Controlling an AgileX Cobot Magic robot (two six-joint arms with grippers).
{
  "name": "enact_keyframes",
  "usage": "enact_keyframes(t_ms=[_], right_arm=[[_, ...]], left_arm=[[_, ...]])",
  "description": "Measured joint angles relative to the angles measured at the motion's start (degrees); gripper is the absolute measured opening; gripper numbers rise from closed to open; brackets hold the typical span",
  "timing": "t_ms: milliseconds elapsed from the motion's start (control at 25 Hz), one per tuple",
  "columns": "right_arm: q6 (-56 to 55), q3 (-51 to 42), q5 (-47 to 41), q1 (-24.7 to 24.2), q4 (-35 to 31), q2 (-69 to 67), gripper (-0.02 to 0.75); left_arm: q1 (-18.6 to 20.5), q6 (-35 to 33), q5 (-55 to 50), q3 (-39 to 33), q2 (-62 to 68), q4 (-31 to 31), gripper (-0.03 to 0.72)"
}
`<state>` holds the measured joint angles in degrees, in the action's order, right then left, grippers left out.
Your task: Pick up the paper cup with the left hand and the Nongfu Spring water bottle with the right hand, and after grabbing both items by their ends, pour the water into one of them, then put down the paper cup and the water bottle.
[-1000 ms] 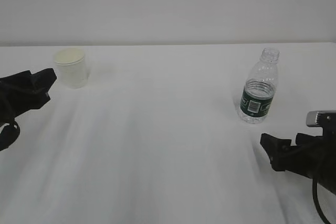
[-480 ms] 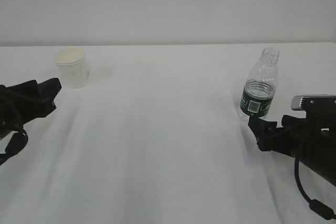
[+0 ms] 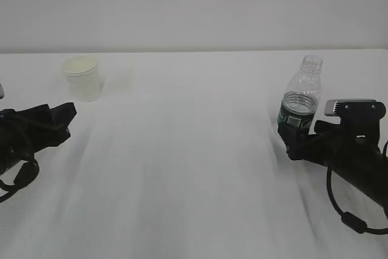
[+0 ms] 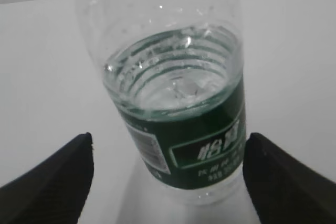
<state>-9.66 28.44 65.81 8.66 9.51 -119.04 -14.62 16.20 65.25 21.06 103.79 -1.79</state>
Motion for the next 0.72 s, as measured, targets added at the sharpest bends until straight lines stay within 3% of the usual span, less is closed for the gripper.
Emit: enact_keyframes(t_ms=[720], right_arm=[[-0.1,7.7,0.0,0.0,0.1,-5.7,0.663]], left_arm=[[0.0,0.0,0.1,0.1,1.1,-0.1,0.398]])
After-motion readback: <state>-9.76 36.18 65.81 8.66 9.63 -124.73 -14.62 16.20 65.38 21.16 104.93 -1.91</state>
